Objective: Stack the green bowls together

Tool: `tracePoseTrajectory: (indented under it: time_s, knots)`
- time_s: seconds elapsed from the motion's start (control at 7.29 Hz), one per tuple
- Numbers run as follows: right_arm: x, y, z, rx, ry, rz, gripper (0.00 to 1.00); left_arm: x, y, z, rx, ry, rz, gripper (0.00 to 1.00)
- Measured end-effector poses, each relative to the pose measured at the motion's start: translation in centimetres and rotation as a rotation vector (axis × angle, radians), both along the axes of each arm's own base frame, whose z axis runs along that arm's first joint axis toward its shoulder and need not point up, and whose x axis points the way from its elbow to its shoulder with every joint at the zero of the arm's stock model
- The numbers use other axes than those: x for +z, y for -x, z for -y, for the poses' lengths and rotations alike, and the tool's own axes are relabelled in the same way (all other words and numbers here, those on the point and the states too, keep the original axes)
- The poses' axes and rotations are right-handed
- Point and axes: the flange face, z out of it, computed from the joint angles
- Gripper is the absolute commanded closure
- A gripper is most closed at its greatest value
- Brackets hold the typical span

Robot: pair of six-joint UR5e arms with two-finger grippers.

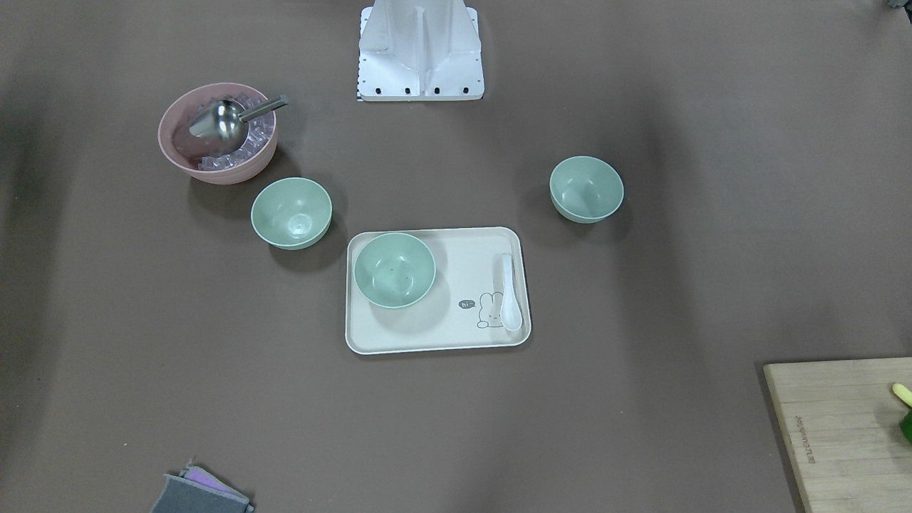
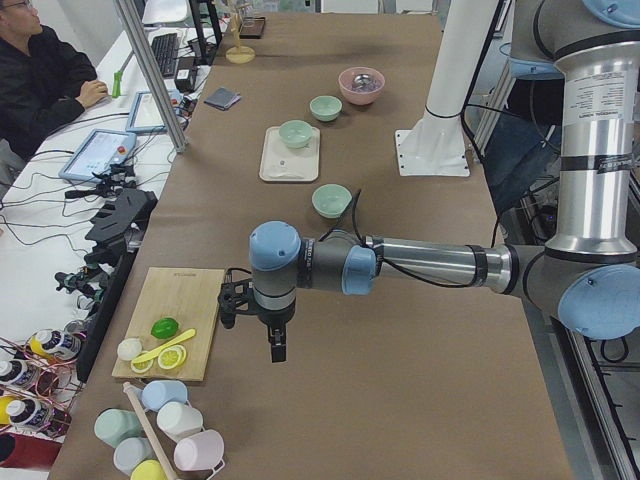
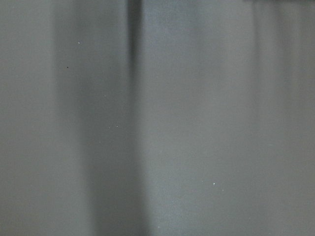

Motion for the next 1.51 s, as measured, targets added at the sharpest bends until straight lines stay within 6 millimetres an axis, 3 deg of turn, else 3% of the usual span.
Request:
tracePoseTrajectory:
  time_s: [1.51]
  knots:
    - [-2.0, 0.0, 1.5, 0.017, -0.023, 0.000, 0.00, -0.5, -0.2, 0.2, 0.005, -0.013, -0.002, 0.02]
